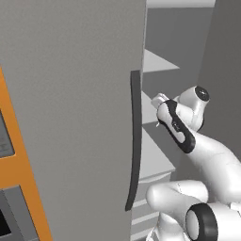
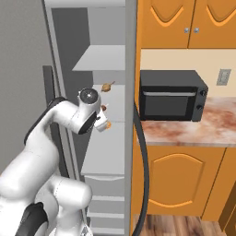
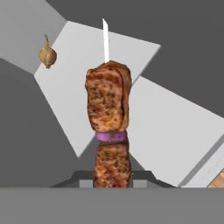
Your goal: Store the kebab skewer in the freezer for long-term storage. Close the freezer door after placing the cooked food.
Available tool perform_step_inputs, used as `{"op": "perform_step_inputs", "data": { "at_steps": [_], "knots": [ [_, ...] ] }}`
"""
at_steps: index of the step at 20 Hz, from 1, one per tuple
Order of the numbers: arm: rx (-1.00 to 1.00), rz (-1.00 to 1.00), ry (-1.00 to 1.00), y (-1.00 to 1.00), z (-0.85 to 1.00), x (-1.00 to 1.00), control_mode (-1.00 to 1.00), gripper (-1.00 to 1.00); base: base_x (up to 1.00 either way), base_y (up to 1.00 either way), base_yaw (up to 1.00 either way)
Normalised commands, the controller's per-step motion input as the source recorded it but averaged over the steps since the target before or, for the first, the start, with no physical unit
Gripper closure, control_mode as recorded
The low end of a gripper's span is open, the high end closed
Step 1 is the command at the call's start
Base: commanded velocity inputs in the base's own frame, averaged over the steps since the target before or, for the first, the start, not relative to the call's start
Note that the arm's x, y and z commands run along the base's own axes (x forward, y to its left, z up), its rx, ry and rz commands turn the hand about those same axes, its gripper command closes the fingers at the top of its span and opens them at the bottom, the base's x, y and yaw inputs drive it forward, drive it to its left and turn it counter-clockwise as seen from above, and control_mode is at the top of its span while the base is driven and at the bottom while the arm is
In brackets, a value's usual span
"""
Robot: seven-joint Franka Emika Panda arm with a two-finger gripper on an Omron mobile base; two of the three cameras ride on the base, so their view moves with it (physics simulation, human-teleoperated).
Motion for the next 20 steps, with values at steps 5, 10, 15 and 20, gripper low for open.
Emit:
{"op": "perform_step_inputs", "data": {
  "at_steps": [5,10,15,20],
  "knots": [
    [0.00,0.00,0.00,0.00,-0.10,0.72,-1.00,1.00,0.00,0.00,0.00],
    [0.00,0.00,0.00,-0.02,-0.20,0.69,-1.00,1.00,0.00,0.00,0.00],
    [0.00,0.00,0.00,-0.13,-0.22,0.68,-1.00,1.00,0.00,0.00,0.00],
    [0.00,0.00,0.00,-0.01,-0.14,0.60,-1.00,1.00,0.00,0.00,0.00]
  ]
}}
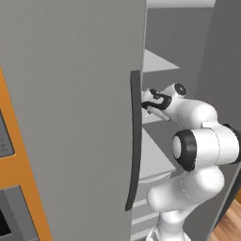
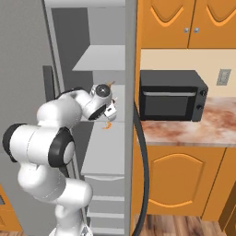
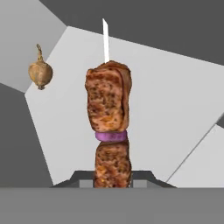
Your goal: Store the kebab skewer in the freezer for long-term storage. Close the freezer door after placing the cooked food.
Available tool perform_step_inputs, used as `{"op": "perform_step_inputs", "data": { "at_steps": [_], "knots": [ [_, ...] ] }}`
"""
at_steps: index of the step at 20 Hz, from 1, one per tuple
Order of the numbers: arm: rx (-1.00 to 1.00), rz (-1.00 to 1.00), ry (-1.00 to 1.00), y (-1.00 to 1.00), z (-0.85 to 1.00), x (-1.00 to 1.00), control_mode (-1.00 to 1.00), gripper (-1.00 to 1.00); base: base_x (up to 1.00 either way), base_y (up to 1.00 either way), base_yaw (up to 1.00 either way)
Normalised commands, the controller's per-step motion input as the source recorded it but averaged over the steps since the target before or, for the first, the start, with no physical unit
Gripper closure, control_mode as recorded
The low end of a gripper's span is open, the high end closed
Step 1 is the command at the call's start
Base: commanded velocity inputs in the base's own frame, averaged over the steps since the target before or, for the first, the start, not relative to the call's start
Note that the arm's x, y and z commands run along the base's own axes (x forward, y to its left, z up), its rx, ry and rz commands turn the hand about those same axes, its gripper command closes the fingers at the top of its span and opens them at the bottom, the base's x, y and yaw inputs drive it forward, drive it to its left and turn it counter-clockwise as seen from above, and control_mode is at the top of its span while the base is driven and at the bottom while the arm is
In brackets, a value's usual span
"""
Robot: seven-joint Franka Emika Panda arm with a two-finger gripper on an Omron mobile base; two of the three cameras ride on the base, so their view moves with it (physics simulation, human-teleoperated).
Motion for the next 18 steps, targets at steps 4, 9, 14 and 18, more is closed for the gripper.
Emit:
{"op": "perform_step_inputs", "data": {
  "at_steps": [4,9,14,18],
  "knots": [
    [0.00,0.00,-0.01,0.00,-0.16,0.50,-1.00,1.00,0.00,0.00,0.00],
    [0.00,0.00,0.00,0.00,-0.14,0.37,-1.00,1.00,0.00,0.00,0.00],
    [0.00,0.00,0.00,0.01,-0.10,0.30,-1.00,1.00,0.00,0.00,0.00],
    [0.00,0.00,0.00,0.01,-0.08,0.21,-1.00,-1.00,0.00,0.00,0.00]
  ]
}}
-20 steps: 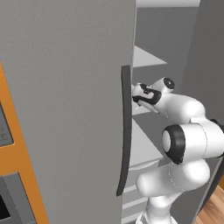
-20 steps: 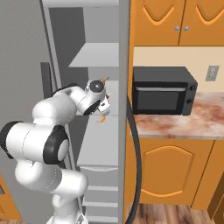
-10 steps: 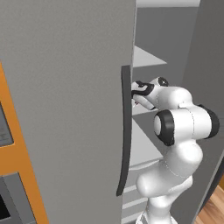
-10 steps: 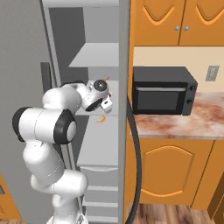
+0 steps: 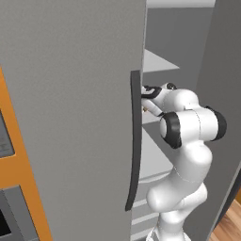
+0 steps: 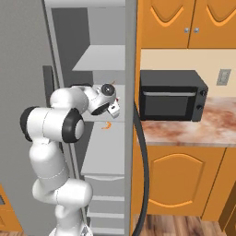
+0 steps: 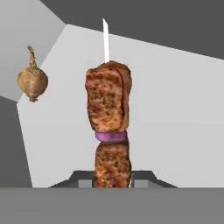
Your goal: Store the kebab skewer in the freezer for long-term storage. Close the freezer door after placing the cooked food.
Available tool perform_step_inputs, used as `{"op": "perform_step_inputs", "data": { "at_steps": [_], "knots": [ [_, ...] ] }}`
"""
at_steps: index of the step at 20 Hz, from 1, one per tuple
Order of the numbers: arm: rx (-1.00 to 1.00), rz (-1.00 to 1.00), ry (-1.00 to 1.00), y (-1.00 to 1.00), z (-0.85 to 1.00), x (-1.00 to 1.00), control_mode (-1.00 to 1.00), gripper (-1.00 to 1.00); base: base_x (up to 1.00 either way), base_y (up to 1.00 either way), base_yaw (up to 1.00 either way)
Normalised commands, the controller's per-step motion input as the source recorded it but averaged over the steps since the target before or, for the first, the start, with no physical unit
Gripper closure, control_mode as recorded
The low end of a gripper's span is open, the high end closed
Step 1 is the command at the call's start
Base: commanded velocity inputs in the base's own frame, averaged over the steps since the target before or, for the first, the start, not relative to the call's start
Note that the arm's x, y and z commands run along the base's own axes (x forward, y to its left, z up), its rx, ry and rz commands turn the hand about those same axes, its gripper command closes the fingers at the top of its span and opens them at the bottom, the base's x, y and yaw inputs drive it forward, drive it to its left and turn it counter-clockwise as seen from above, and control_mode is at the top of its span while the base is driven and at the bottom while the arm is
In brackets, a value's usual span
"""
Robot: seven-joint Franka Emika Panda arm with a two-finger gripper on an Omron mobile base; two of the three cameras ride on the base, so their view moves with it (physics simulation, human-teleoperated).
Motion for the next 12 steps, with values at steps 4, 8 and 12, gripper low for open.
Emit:
{"op": "perform_step_inputs", "data": {
  "at_steps": [4,8,12],
  "knots": [
    [0.00,0.00,0.00,0.00,-0.01,0.17,-1.00,-1.00,0.00,0.00,0.00],
    [0.00,0.00,0.00,0.00,0.00,0.15,-1.00,-1.00,0.00,0.00,0.00],
    [0.00,0.00,0.00,0.00,0.00,0.03,-1.00,-1.00,0.00,0.00,0.00]
  ]
}}
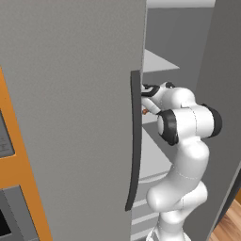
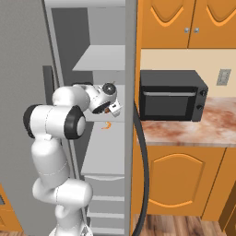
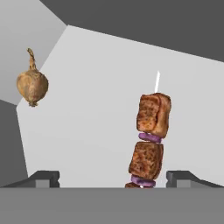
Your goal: Store the kebab skewer in the freezer for long-term storage. Close the freezer door after placing the cooked food.
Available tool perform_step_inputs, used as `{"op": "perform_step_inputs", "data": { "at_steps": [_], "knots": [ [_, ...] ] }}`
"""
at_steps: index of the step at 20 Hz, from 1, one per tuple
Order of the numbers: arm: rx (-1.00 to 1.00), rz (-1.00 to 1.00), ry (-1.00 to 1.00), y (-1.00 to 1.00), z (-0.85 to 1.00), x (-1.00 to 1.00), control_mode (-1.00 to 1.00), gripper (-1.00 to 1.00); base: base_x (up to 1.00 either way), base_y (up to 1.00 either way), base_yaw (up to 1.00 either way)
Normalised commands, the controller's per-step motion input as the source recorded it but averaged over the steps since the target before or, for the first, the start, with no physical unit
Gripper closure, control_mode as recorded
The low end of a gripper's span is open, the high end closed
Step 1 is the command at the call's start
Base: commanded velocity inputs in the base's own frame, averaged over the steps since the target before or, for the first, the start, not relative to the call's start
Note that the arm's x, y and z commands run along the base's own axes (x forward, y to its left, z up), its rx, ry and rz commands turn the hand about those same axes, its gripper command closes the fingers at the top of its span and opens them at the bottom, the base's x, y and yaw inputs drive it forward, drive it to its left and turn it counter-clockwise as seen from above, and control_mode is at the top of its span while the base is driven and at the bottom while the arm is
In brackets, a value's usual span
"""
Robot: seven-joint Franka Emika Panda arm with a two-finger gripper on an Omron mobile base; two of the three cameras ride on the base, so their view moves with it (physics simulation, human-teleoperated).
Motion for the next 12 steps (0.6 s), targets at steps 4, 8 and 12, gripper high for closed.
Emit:
{"op": "perform_step_inputs", "data": {
  "at_steps": [4,8,12],
  "knots": [
    [0.00,-0.02,0.00,0.00,0.00,-0.12,-1.00,-1.00,0.00,0.00,0.00],
    [0.00,-0.05,0.00,0.00,0.01,-0.29,-1.00,-1.00,0.00,0.00,0.00],
    [0.00,-0.06,0.00,0.00,0.18,-0.54,-1.00,-1.00,0.00,0.00,0.00]
  ]
}}
